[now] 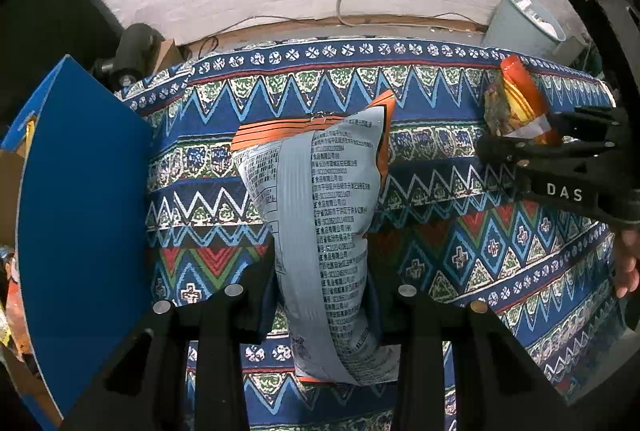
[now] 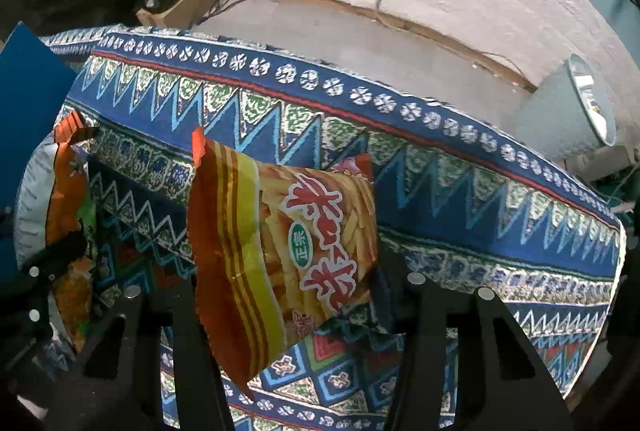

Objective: Organize snacks
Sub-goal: 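Grasp the white bag with the left tool while the right tool grasps the orange bag, then carry the white bag and orange bag over the cardboard box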

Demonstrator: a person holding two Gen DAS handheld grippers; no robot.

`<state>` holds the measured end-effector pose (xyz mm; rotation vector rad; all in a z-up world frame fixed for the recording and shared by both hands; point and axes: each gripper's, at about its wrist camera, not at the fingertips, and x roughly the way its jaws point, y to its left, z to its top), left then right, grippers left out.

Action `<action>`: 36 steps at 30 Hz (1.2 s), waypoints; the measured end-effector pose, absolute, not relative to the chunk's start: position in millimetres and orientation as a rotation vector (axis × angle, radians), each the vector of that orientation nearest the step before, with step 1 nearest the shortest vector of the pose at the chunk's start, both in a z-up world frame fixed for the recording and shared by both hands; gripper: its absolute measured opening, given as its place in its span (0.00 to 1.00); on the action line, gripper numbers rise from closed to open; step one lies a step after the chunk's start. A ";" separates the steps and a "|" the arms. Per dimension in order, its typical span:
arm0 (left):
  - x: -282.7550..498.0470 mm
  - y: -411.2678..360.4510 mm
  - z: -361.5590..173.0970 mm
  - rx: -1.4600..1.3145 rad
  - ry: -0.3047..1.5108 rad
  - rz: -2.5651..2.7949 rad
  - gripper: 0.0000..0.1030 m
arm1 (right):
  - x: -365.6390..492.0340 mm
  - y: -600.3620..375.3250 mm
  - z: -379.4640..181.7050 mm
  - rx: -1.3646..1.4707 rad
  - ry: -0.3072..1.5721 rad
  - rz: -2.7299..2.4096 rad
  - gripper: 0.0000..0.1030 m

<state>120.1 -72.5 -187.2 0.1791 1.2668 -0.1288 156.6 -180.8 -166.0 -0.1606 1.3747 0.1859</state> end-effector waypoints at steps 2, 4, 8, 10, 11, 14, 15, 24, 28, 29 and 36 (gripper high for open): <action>115.8 -72.9 -183.3 0.192 1.254 -0.130 0.35 | 152.3 -180.6 -161.9 -0.154 1.370 0.183 0.45; 114.6 -69.9 -179.9 0.205 1.240 -0.128 0.35 | 147.1 -180.0 -154.9 -0.151 1.361 0.185 0.45; 106.3 -67.1 -169.1 0.222 1.208 -0.119 0.35 | 136.6 -178.8 -141.1 -0.155 1.334 0.188 0.45; 101.3 -64.8 -163.5 0.219 1.200 -0.118 0.35 | 129.6 -176.3 -133.0 -0.160 1.319 0.191 0.45; 99.6 -63.2 -160.7 0.217 1.195 -0.117 0.35 | 127.4 -174.4 -128.5 -0.164 1.312 0.193 0.45; 92.9 -58.7 -149.2 0.217 1.173 -0.115 0.35 | 120.9 -171.1 -118.1 -0.174 1.294 0.201 0.45; 90.9 -57.3 -145.6 0.219 1.165 -0.114 0.35 | 116.6 -168.9 -112.7 -0.174 1.287 0.207 0.45; 71.7 -50.0 -111.2 0.247 1.080 -0.110 0.35 | 94.0 -159.8 -78.2 -0.153 1.255 0.238 0.45; 63.8 -45.7 -95.9 0.256 1.044 -0.113 0.35 | 87.2 -152.4 -60.3 -0.147 1.242 0.251 0.45; 61.4 -44.3 -92.0 0.257 1.036 -0.114 0.35 | 87.1 -149.6 -58.0 -0.145 1.240 0.255 0.45; 46.4 -31.4 -69.1 0.248 0.988 -0.109 0.35 | 79.3 -123.6 -29.2 -0.145 1.195 0.308 0.45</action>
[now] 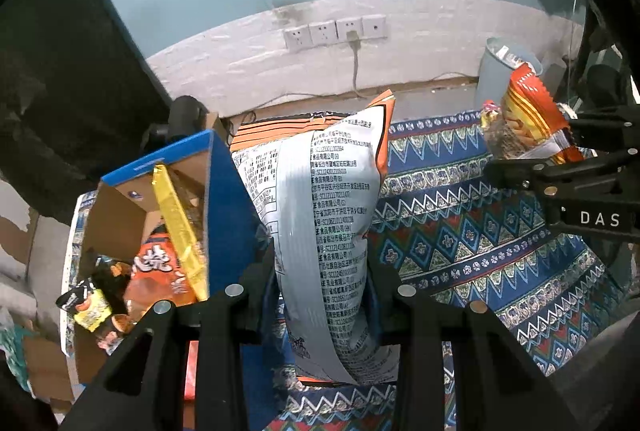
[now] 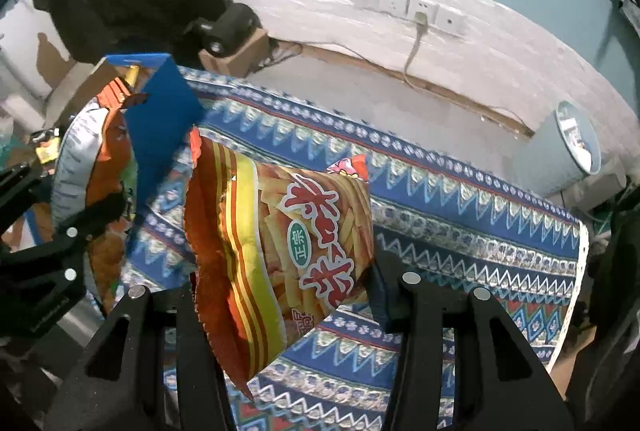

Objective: Organize snacks
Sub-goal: 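Carry the white bag and orange bag over the cardboard box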

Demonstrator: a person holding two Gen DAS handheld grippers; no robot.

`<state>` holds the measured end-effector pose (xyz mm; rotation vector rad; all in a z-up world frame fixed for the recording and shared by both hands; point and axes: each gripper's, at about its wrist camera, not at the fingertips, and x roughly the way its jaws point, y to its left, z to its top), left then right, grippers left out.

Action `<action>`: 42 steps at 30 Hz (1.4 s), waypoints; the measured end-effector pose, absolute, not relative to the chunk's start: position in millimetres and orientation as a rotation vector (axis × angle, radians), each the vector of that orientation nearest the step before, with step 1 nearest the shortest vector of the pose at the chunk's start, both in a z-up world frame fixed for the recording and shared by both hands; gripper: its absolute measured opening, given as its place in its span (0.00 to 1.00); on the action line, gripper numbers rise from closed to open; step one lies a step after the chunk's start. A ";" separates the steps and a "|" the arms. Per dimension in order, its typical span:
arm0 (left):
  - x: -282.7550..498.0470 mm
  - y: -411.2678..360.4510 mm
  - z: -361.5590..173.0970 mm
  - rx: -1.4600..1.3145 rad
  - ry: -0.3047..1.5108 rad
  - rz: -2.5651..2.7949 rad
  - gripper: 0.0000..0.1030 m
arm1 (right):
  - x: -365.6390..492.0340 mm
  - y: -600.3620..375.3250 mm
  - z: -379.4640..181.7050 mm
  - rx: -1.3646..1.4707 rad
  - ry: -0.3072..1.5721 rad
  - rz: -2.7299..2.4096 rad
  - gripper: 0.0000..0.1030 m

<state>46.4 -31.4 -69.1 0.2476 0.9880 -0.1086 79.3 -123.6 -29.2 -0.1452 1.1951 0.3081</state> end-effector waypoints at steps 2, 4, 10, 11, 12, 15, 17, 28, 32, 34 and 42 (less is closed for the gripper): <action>42.9 -25.4 -62.8 0.238 0.977 -0.109 0.35 | 78.0 -115.3 -21.7 -0.147 1.184 0.328 0.45; 39.5 -17.0 -56.1 0.229 0.965 -0.103 0.35 | 77.6 -105.0 -15.1 -0.151 1.174 0.349 0.45; 29.7 14.0 -38.7 0.211 0.920 -0.059 0.35 | 76.9 -71.0 -0.2 -0.172 1.143 0.404 0.45; 28.5 19.5 -37.0 0.207 0.915 -0.052 0.35 | 77.6 -65.2 1.2 -0.175 1.140 0.411 0.45; 27.2 26.1 -35.2 0.202 0.910 -0.042 0.35 | 78.5 -59.3 2.5 -0.178 1.137 0.420 0.45; 23.6 43.8 -32.5 0.186 0.900 -0.012 0.35 | 81.2 -42.3 5.3 -0.190 1.131 0.447 0.45; 21.1 55.6 -32.6 0.177 0.896 0.008 0.35 | 83.4 -27.9 7.4 -0.197 1.124 0.464 0.45; 10.5 119.7 -37.5 0.115 0.902 0.108 0.35 | 91.1 46.0 4.3 -0.268 1.113 0.569 0.45; 7.9 142.9 -40.5 0.085 0.907 0.144 0.35 | 91.9 74.0 2.1 -0.292 1.112 0.598 0.45; 6.3 153.6 -42.3 0.069 0.911 0.163 0.35 | 93.5 87.5 -0.4 -0.301 1.115 0.613 0.45; 8.9 198.6 -55.2 0.000 0.948 0.245 0.35 | 105.6 130.7 -21.2 -0.328 1.160 0.651 0.45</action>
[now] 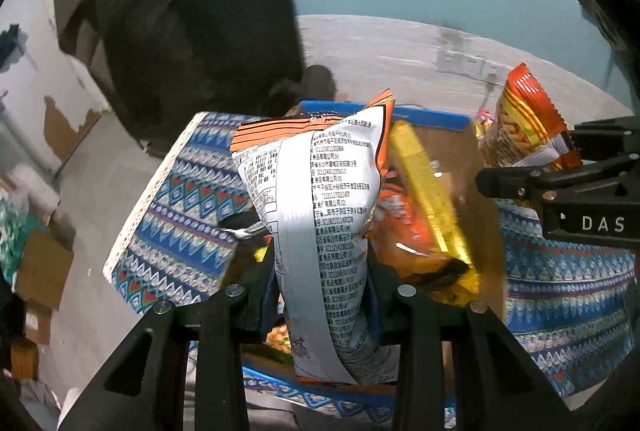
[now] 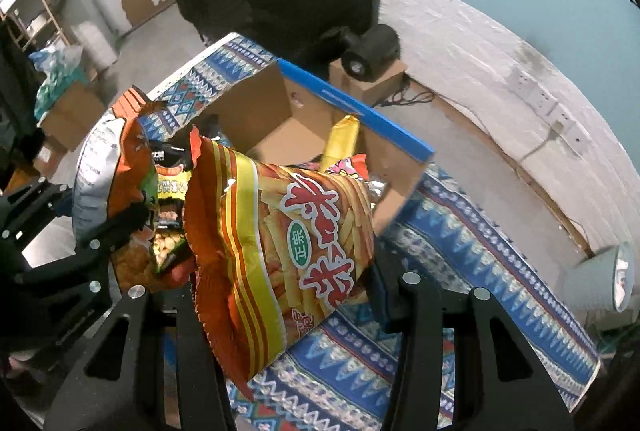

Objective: Organize snacks
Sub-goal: 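Carry the white bag and orange bag over the cardboard box, then open both tools to drop the bags into the box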

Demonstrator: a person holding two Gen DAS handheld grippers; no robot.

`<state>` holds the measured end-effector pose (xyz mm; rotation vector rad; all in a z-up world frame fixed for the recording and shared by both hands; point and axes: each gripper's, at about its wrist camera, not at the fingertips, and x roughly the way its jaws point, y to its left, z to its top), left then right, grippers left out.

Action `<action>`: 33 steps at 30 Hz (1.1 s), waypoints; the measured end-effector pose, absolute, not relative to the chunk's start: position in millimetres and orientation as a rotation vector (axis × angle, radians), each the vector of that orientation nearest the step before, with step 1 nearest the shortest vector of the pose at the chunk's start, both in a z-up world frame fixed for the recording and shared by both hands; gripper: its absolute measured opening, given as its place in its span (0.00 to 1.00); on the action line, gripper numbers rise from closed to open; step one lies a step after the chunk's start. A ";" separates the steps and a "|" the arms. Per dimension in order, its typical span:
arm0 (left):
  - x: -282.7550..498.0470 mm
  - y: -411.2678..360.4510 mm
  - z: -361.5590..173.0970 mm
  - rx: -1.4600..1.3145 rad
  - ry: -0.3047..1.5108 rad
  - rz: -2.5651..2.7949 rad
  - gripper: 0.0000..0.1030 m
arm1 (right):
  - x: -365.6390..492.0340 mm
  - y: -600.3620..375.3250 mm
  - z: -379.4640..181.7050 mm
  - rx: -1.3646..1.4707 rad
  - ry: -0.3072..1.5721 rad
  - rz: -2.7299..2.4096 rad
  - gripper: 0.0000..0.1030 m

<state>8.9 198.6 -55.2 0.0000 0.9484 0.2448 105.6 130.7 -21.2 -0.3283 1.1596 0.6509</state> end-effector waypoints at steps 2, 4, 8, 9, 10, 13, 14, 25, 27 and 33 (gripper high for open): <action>10.8 204.3 -58.2 -0.016 0.957 0.255 0.35 | 107.2 140.7 -26.6 -0.333 1.168 0.650 0.45; 13.0 210.9 -60.0 -0.033 0.965 0.264 0.35 | 110.6 149.1 -31.8 -0.340 1.177 0.646 0.45; 16.8 218.6 -64.0 -0.048 0.974 0.286 0.35 | 116.5 159.6 -38.6 -0.320 1.194 0.651 0.48; 17.4 220.5 -65.1 -0.051 0.975 0.294 0.37 | 117.2 161.2 -39.2 -0.313 1.199 0.650 0.52; 17.3 221.8 -66.1 -0.054 0.978 0.300 0.40 | 116.8 162.1 -39.2 -0.314 1.202 0.647 0.54; 14.4 226.0 -66.3 -0.074 0.979 0.296 0.58 | 114.2 164.6 -35.9 -0.315 1.189 0.649 0.63; 12.0 226.9 -64.6 -0.078 0.969 0.303 0.63 | 114.0 164.5 -34.9 -0.315 1.186 0.649 0.64; -12.8 217.7 -41.3 -0.062 0.915 0.275 0.77 | 93.3 137.5 -9.8 -0.283 1.154 0.643 0.71; -14.9 214.7 -36.4 -0.056 0.903 0.269 0.80 | 87.7 130.9 -4.3 -0.282 1.142 0.643 0.71; -21.2 213.6 -22.2 -0.065 0.874 0.265 0.81 | 70.6 110.6 9.7 -0.272 1.114 0.639 0.75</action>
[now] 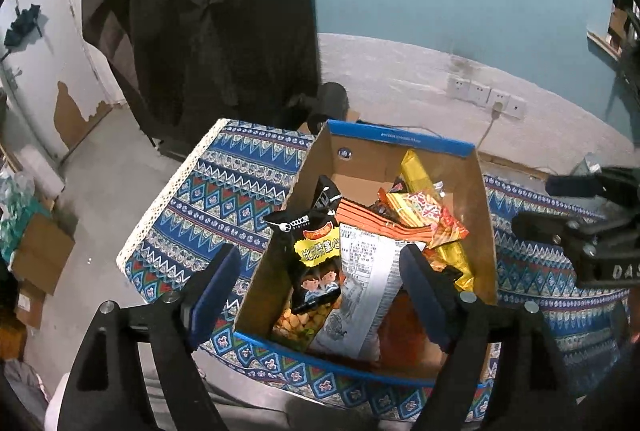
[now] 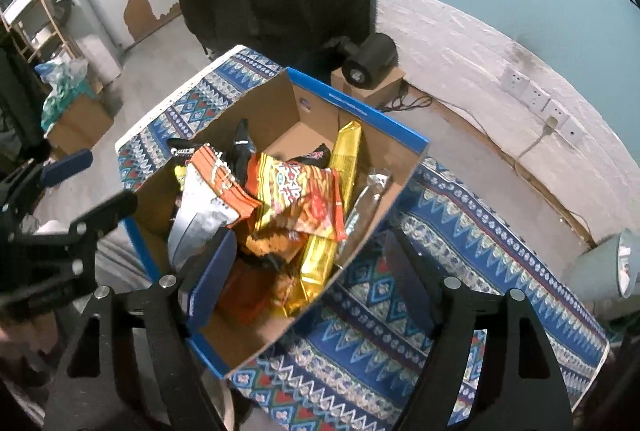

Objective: Organize snacks

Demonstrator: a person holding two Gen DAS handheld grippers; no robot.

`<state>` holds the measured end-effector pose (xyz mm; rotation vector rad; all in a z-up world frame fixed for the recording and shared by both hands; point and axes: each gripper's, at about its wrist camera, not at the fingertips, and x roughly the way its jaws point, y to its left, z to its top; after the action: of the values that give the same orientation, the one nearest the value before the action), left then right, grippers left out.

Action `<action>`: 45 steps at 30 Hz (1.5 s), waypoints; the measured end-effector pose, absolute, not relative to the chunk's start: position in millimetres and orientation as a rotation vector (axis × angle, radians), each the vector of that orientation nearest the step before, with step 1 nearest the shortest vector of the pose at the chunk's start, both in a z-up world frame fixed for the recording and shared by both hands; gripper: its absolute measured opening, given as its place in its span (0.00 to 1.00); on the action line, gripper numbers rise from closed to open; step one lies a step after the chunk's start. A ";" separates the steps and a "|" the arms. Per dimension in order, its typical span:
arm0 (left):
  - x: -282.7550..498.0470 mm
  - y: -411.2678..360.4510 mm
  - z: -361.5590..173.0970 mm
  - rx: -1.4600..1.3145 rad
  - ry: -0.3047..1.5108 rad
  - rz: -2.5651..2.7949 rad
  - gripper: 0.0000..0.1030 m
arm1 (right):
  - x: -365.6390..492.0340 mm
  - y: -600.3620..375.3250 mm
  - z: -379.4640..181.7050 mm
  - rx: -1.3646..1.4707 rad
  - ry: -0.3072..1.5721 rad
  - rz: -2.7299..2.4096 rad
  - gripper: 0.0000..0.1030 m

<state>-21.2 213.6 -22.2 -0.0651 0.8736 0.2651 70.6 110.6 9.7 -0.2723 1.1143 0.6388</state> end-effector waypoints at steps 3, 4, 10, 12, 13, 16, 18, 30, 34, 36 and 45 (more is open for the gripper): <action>-24.1 211.0 -17.8 -0.062 0.863 0.264 0.81 | 63.7 100.3 16.3 -0.261 1.098 0.633 0.75; -24.9 209.4 -16.5 -0.061 0.861 0.261 0.82 | 60.9 96.7 18.4 -0.257 1.091 0.629 0.75; -27.2 196.3 -17.4 -0.023 0.863 0.254 0.85 | 49.9 71.1 24.6 -0.244 1.063 0.596 0.77; -27.9 190.2 -17.2 -0.007 0.866 0.245 0.85 | 47.4 64.7 25.9 -0.250 1.055 0.584 0.77; -28.9 186.9 -16.6 0.001 0.863 0.240 0.85 | 45.9 61.4 26.4 -0.250 1.052 0.578 0.77; -29.7 179.6 -16.8 0.025 0.864 0.235 0.87 | 41.7 52.5 27.7 -0.237 1.046 0.577 0.77; -31.6 175.3 -18.3 0.033 0.863 0.229 0.87 | 38.9 47.7 28.0 -0.239 1.037 0.568 0.77; -28.4 168.1 -22.3 0.043 0.888 0.221 0.87 | 33.9 25.8 24.9 -0.251 1.030 0.555 0.77; -25.5 163.0 -22.2 0.052 0.888 0.213 0.87 | 34.4 22.5 25.1 -0.254 1.024 0.552 0.77; -24.5 160.2 -23.1 0.062 0.889 0.209 0.87 | 34.7 19.6 24.7 -0.251 1.024 0.551 0.77; -22.1 150.5 -22.5 0.078 0.891 0.192 0.87 | 37.2 11.6 23.3 -0.244 1.029 0.546 0.77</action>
<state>-22.1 150.5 -22.5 0.0775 0.8912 0.1920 37.2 11.6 23.3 -0.2442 1.0288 0.5457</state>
